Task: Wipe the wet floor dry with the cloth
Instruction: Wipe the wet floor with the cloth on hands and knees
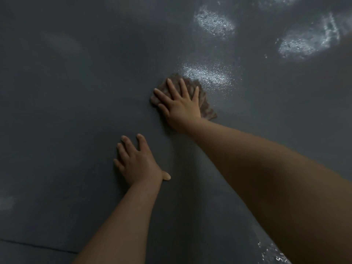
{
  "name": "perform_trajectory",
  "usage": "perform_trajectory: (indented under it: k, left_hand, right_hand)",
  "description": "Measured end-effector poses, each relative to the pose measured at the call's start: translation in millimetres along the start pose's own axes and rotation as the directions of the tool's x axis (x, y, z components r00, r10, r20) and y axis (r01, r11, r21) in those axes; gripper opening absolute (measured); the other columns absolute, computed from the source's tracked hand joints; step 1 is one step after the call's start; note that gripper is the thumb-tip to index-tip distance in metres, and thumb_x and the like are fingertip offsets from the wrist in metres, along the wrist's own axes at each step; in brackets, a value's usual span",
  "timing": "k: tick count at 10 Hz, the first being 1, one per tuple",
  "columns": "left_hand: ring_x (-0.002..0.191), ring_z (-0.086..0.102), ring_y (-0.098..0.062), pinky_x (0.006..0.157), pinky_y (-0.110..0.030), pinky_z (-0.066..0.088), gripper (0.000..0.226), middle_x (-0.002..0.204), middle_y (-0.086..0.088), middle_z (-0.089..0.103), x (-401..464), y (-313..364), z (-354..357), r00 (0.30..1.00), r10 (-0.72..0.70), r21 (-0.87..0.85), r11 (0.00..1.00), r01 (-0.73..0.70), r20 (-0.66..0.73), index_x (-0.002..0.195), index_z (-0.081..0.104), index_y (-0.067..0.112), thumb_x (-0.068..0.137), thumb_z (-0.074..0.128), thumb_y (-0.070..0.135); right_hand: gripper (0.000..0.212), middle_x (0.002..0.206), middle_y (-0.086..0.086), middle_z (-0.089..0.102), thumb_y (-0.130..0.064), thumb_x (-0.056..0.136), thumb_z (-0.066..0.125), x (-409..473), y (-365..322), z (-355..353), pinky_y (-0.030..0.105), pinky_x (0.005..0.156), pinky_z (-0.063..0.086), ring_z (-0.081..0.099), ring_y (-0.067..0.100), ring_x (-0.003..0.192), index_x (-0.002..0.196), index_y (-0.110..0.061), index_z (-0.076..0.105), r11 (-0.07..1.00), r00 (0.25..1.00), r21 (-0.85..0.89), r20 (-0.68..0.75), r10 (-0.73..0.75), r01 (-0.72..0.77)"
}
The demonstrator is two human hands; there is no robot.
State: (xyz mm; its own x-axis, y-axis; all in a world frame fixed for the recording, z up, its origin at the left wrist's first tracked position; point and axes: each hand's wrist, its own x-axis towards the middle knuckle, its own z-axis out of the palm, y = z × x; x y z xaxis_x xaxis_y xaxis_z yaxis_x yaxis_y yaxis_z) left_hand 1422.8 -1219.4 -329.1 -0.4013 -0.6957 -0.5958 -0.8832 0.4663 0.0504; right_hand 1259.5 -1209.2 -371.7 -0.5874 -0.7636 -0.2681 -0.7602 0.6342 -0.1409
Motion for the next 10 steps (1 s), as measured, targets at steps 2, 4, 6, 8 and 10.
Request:
perform_trajectory:
  k: [2,4,6,8,10]
  left_hand:
    - [0.145,-0.010,-0.030,0.116,-0.047,0.009,0.136,0.156,-0.013,-0.016,3,-4,2,1.000,0.005,0.003,1.000,-0.005,0.010,0.150,-0.008,0.024,0.055,0.087,0.046]
    - [0.145,-0.011,-0.029,0.116,-0.047,0.009,0.138,0.156,-0.012,-0.017,4,-4,3,1.000,-0.002,0.010,1.000,0.002,-0.001,0.150,-0.008,0.024,0.054,0.087,0.048]
    - [0.145,-0.010,-0.029,0.116,-0.048,0.010,0.138,0.157,-0.012,-0.015,3,-4,4,1.000,-0.001,-0.008,1.000,0.001,-0.019,0.151,-0.005,0.024,0.052,0.088,0.046]
    - [0.145,-0.007,-0.029,0.116,-0.049,0.011,0.137,0.157,-0.011,-0.013,2,-4,3,1.000,0.005,-0.028,1.000,-0.006,-0.020,0.151,-0.002,0.024,0.051,0.090,0.044]
    - [0.145,-0.007,-0.030,0.115,-0.049,0.011,0.137,0.157,-0.012,-0.013,2,-4,3,1.000,0.011,-0.034,0.999,-0.012,-0.023,0.151,-0.002,0.023,0.051,0.090,0.044]
  right_hand:
    - [0.050,0.160,-0.006,-0.002,-0.057,0.097,0.021,32,31,-16,0.063,0.110,-0.008,-0.011,0.030,0.145,0.146,-0.048,0.015,0.987,0.989,0.065,-0.013,0.150,-0.149]
    - [0.049,0.160,-0.005,-0.005,-0.054,0.098,0.020,24,103,-28,0.063,0.110,-0.010,-0.013,0.028,0.145,0.146,-0.048,0.015,0.842,0.864,0.219,0.003,0.504,-0.492]
    - [0.051,0.160,-0.007,-0.006,-0.053,0.098,0.020,-46,177,-22,0.062,0.110,-0.008,-0.011,0.025,0.146,0.147,-0.047,0.011,0.619,0.655,0.272,0.057,0.754,-0.736]
    - [0.052,0.160,-0.007,-0.005,-0.057,0.096,0.016,-148,199,6,0.071,0.105,-0.005,-0.009,0.030,0.146,0.147,-0.047,0.009,0.208,0.256,0.310,0.123,0.959,-0.928]
    - [0.053,0.160,-0.003,-0.004,-0.053,0.098,0.017,-144,160,12,0.067,0.108,-0.006,-0.009,0.034,0.145,0.149,-0.042,0.011,0.182,0.244,0.370,0.127,0.961,-0.911]
